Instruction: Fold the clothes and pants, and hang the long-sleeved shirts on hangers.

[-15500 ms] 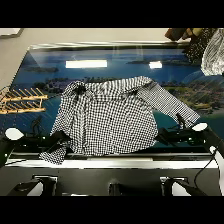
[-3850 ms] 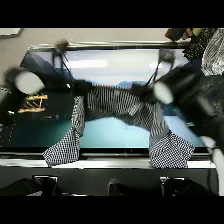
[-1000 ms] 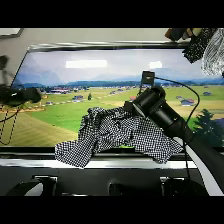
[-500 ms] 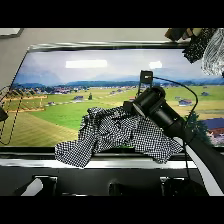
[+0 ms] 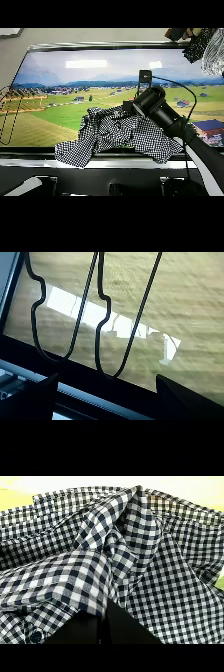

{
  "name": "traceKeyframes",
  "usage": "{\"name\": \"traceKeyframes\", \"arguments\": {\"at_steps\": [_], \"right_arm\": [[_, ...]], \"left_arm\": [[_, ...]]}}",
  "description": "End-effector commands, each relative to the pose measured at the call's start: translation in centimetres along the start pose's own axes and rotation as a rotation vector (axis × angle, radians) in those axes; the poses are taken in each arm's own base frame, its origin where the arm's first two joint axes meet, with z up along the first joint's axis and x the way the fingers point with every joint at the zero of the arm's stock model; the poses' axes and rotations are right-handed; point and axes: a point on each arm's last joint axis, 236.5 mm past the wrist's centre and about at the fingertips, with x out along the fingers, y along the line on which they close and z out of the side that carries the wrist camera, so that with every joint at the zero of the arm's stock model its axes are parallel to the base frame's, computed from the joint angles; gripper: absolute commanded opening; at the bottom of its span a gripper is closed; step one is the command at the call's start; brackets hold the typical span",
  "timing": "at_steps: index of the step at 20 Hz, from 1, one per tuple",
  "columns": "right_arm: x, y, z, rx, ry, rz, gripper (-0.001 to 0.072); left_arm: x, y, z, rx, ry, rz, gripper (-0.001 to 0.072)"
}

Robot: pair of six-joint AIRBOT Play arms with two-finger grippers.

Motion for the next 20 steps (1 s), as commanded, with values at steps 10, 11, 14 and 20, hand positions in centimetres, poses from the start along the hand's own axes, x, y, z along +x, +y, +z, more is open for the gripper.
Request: {"name": "traceKeyframes", "arguments": {"at_steps": [10,11,14,20], "right_arm": [[0.0,0.0,0.0,0.009,0.000,-0.001,0.0029],[0.0,0.0,0.0,0.018,-0.001,-0.002,0.0029],[0.0,-0.1,0.0,0.027,-0.001,-0.004,0.0029],[0.0,-0.1,0.0,0.028,-0.001,-0.004,0.0029]], "left_arm": [[8.7,-2.2,-1.9,0.035,0.065,-0.193,0.0662],[8.9,-2.2,-2.1,0.033,0.070,-0.197,0.0661],[10.0,-2.6,-2.8,0.029,0.096,-0.218,0.0582],[11.0,-2.9,-3.6,0.034,0.127,-0.232,0.0526]]}}
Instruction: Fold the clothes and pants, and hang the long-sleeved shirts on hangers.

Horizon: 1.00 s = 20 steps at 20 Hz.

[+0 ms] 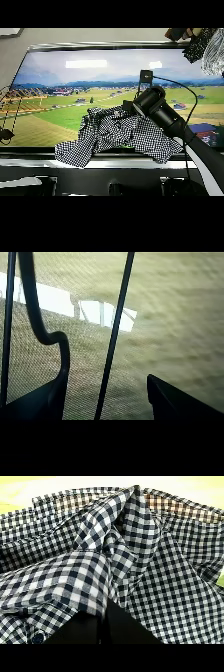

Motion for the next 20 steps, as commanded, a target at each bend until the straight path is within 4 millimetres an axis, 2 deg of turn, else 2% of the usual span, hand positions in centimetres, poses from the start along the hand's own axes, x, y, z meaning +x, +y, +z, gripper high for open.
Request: {"name": "traceKeyframes", "arguments": {"at_steps": [1,2,4,5,8,11,14,18,20], "right_arm": [[0.0,0.0,-0.1,0.002,0.001,-0.001,0.0029],[0.0,0.0,0.0,0.002,0.001,-0.001,0.0029],[0.0,0.0,0.0,0.002,0.001,-0.001,0.0029],[0.0,0.0,0.0,0.002,0.001,-0.002,0.0029],[0.0,0.0,0.0,0.004,-0.002,-0.003,0.0029],[0.0,-0.1,0.1,0.003,-0.005,-0.006,0.0029],[0.0,-0.1,0.1,0.003,-0.005,-0.007,0.0029],[0.0,-0.2,0.1,0.002,-0.007,-0.008,0.0029],[0.0,-0.2,0.1,0.009,-0.007,-0.009,0.0029]], "left_arm": [[0.6,0.0,-0.5,0.004,0.019,-0.005,0.0526],[0.6,0.0,-0.5,0.004,0.021,-0.006,0.0517],[0.8,0.0,-0.6,0.002,0.023,-0.009,0.0350],[0.8,-0.1,-0.6,0.002,0.024,-0.010,0.0307],[0.9,-0.2,-0.8,0.000,0.029,-0.015,0.0305],[1.0,-0.5,-1.0,0.001,0.035,-0.022,0.0113],[1.0,-1.0,-0.5,0.007,0.028,-0.032,0.0023],[0.0,-2.5,1.8,0.021,-0.033,-0.043,0.0021],[-1.3,-3.1,3.4,0.037,-0.075,-0.038,0.0021]]}}
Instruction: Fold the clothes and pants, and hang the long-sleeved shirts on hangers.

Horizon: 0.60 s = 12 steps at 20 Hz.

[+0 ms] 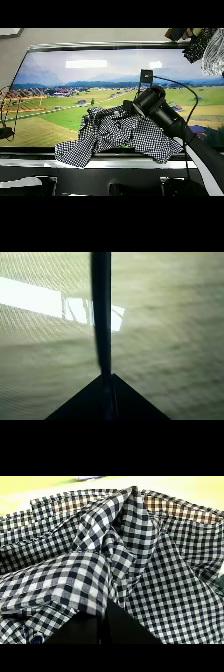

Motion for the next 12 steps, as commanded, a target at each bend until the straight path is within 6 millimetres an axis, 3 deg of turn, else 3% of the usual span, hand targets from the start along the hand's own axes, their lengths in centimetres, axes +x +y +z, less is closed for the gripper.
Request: {"name": "traceKeyframes", "arguments": {"at_steps": [1,6,12], "right_arm": [[0.0,0.0,0.0,0.004,0.000,-0.002,0.0029],[0.0,-0.1,0.1,0.002,-0.004,-0.004,0.0029],[0.0,-0.1,0.1,0.002,-0.006,-0.004,0.0029]], "left_arm": [[-2.1,-1.0,3.1,0.027,-0.087,0.012,0.0020],[-8.7,-1.9,9.4,0.066,-0.284,0.069,0.0020],[-19.5,-3.3,17.2,0.053,-0.648,0.225,0.0020]]}}
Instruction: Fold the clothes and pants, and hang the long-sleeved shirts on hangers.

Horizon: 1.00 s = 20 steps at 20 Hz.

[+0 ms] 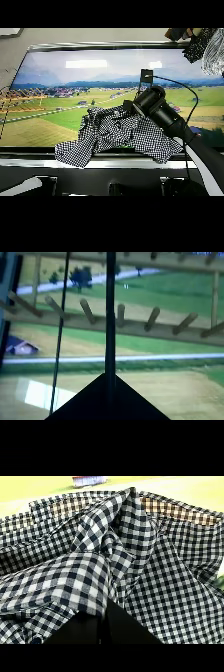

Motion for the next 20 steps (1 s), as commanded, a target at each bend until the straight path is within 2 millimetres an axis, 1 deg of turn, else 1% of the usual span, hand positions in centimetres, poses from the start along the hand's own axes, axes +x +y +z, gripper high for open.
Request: {"name": "traceKeyframes", "arguments": {"at_steps": [1,2,3,4,5,6,7,8,9,11,12,14,15,17,19,20], "right_arm": [[0.0,0.0,0.0,-0.001,-0.001,0.000,0.0029],[0.0,0.0,0.0,-0.001,-0.002,0.001,0.0029],[0.0,0.1,0.1,-0.001,-0.004,0.002,0.0029],[0.0,0.1,0.1,0.000,-0.006,0.002,0.0029],[0.0,0.1,0.2,-0.002,-0.009,0.001,0.0029],[0.0,0.1,0.2,-0.002,-0.011,0.001,0.0029],[0.0,0.0,0.3,-0.003,-0.012,-0.001,0.0029],[0.0,0.0,0.3,-0.002,-0.012,-0.001,0.0029],[0.0,0.0,0.3,-0.003,-0.012,-0.001,0.0029],[0.0,0.0,0.3,-0.003,-0.012,-0.002,0.0029],[0.0,-0.1,0.3,-0.001,-0.015,-0.004,0.0029],[0.0,-0.2,0.5,0.013,-0.023,-0.010,0.0029],[0.0,-0.2,0.6,0.012,-0.024,-0.011,0.0029],[0.0,-0.4,0.6,0.010,-0.027,-0.020,0.0029],[0.0,-0.8,0.7,0.006,-0.032,-0.035,0.0028],[0.0,-1.0,0.8,0.013,-0.036,-0.043,0.0028]], "left_arm": [[-4.7,0.1,8.0,-0.044,-0.274,0.102,0.0020],[-6.0,-0.6,9.8,-0.046,-0.340,0.106,0.0020],[-7.3,-2.1,11.4,-0.043,-0.397,0.088,0.0020],[-8.2,-4.2,12.5,-0.022,-0.426,0.055,0.0019],[-9.0,-7.3,12.9,0.023,-0.430,-0.003,0.0019],[-9.5,-10.3,12.7,0.085,-0.422,-0.061,0.0018],[-9.7,-13.4,11.6,0.147,-0.403,-0.123,0.0018],[-10.0,-16.4,9.8,0.193,-0.370,-0.191,0.0017],[-10.2,-18.9,7.6,0.213,-0.338,-0.251,0.0017],[-12.2,-24.4,3.0,0.258,-0.300,-0.389,0.0017],[-13.4,-26.7,0.8,0.298,-0.286,-0.444,0.0018],[-15.9,-30.6,-3.5,0.385,-0.277,-0.545,0.0019],[-17.1,-32.0,-5.2,0.419,-0.280,-0.585,0.0020],[-19.3,-34.0,-7.9,0.412,-0.283,-0.657,0.0020],[-21.1,-35.1,-10.2,0.456,-0.285,-0.709,0.0019],[-21.8,-35.5,-11.4,0.445,-0.266,-0.736,0.0019]]}}
